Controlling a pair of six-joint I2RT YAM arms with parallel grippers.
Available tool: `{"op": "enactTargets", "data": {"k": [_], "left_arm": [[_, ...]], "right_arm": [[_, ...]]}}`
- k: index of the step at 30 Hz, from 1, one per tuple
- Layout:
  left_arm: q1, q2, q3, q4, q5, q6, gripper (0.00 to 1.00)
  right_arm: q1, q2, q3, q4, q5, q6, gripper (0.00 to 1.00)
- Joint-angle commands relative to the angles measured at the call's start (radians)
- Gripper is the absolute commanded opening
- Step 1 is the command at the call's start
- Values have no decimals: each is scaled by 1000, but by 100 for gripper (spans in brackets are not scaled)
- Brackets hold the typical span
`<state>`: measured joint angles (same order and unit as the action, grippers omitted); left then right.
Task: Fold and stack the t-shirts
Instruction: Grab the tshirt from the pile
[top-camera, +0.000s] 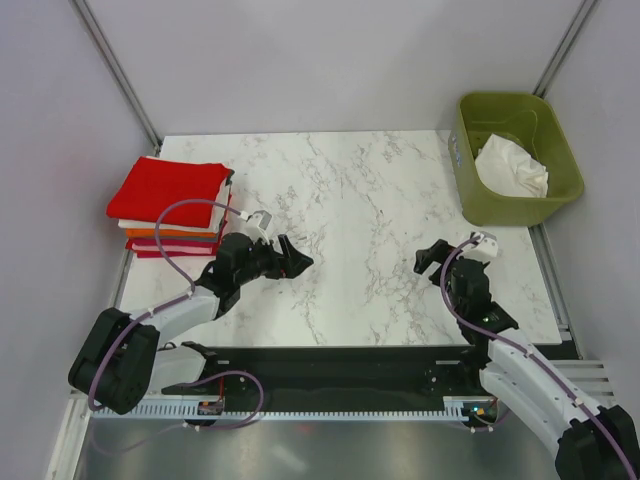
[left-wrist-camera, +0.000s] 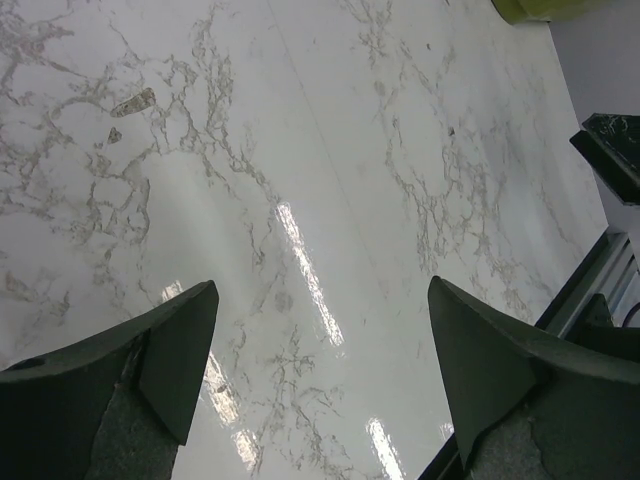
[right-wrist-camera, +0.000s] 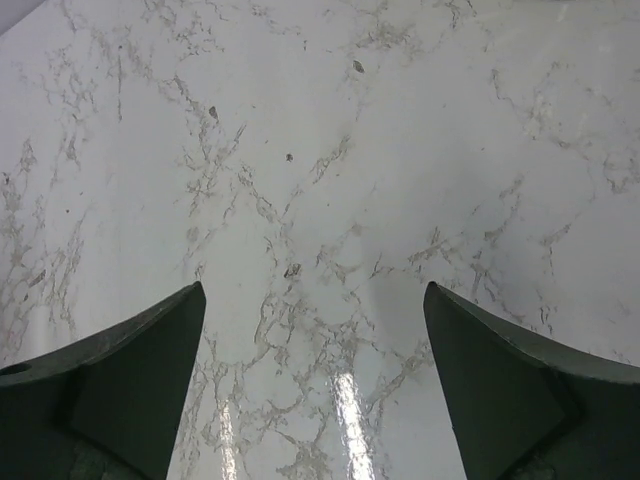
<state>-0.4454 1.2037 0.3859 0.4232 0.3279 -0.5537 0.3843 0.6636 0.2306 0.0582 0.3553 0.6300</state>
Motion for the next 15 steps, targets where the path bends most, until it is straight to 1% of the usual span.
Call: {"op": "enactTargets", "data": {"k": [1, 5, 8, 10, 11, 12, 13, 14, 15], "left_arm": [[-4, -9, 21, 55, 26, 23, 92], [-4, 0, 22, 55, 30, 18, 92], [-4, 11, 30, 52, 33, 18, 92], [-4, 16, 34, 52, 37, 15, 92], [-4, 17, 34, 52, 37, 15, 92], [-4, 19, 33, 52, 36, 17, 92], [-4, 20, 31, 52, 25, 18, 92], [-4, 25, 30, 52, 19, 18, 92], [-4, 26, 30, 52, 19, 18, 92]], "right_arm": [[1, 31, 26, 31, -1, -15, 98], [2, 86, 44, 32, 10, -16, 98], [1, 148, 119, -15, 4, -19, 98], [2, 206, 200, -44, 14, -15, 98], [1, 232, 270, -53, 20, -6, 98], [1, 258, 315, -93, 33, -1, 98], [-7, 327, 366, -116, 43, -1, 98], [-15, 365, 488, -148, 48, -10, 98], [-24, 402, 553, -222, 51, -16, 98]]}}
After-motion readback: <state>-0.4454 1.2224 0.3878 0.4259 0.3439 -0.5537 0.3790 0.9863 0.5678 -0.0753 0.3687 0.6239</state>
